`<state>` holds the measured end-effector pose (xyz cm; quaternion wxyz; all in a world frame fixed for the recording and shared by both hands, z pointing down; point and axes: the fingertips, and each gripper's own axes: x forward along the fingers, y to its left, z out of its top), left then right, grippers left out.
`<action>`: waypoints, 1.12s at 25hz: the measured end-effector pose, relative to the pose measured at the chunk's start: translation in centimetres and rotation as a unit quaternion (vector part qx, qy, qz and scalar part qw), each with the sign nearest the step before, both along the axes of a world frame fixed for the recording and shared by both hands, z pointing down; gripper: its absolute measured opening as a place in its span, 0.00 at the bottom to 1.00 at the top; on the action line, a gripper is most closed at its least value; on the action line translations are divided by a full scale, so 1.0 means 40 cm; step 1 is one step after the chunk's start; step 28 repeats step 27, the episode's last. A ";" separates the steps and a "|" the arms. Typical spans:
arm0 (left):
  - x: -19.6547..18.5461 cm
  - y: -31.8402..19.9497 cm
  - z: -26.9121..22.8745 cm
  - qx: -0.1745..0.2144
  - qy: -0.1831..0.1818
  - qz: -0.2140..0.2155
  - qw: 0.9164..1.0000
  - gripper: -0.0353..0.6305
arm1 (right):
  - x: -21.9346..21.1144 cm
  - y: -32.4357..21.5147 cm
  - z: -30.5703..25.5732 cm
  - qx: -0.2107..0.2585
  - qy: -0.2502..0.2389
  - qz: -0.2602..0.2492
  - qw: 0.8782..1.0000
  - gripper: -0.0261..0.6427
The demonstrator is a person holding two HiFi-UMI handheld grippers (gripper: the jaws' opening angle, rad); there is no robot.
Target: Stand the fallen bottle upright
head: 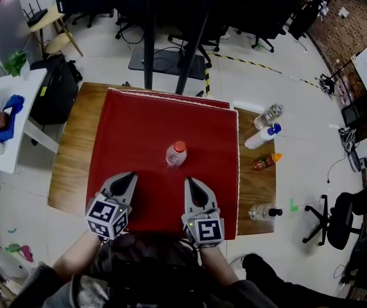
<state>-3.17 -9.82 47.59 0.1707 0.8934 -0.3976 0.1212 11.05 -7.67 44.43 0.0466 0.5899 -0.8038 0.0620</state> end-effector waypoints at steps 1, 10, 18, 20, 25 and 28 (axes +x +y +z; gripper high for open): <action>0.002 0.001 0.000 0.000 0.000 0.000 1.000 0.11 | -0.002 0.002 0.003 -0.003 0.006 -0.004 1.000 0.03; 0.004 0.010 -0.002 -0.002 0.001 -0.002 1.000 0.11 | -0.018 0.016 0.012 -0.011 0.031 -0.020 0.999 0.03; 0.006 0.013 -0.002 -0.002 0.003 -0.003 1.000 0.11 | -0.006 0.021 0.019 -0.013 0.039 -0.018 0.999 0.03; 0.006 0.014 0.000 -0.003 0.003 -0.004 1.000 0.11 | -0.004 0.021 0.023 -0.014 0.041 -0.018 0.999 0.03; 0.006 0.010 0.002 -0.003 0.004 -0.005 1.000 0.11 | -0.005 0.018 0.032 -0.018 0.043 -0.019 0.999 0.03; 0.007 0.008 0.002 -0.003 0.004 -0.006 1.000 0.11 | -0.005 0.017 0.035 -0.020 0.044 -0.018 0.999 0.03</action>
